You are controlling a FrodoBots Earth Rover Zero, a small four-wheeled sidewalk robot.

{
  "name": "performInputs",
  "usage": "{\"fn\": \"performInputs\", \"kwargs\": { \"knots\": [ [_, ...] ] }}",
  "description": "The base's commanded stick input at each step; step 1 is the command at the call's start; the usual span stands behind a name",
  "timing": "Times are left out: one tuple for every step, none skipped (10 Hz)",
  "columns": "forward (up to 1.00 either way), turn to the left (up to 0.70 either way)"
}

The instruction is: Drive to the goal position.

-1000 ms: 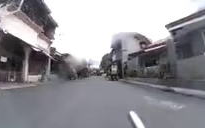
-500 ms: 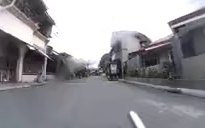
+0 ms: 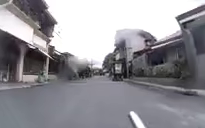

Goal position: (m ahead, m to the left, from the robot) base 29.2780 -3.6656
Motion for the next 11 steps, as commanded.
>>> {"fn": "performInputs", "kwargs": {
  "knots": [
    [0.85, 0.0],
    [0.85, 0.0],
    [0.85, 0.0],
    [0.85, 0.0],
    [0.85, 0.0],
    [0.85, 0.0],
    [0.85, 0.0],
    [0.85, 0.0],
    [0.85, 0.0],
    [0.85, -0.04],
    [0.85, -0.05]
  ]
}}
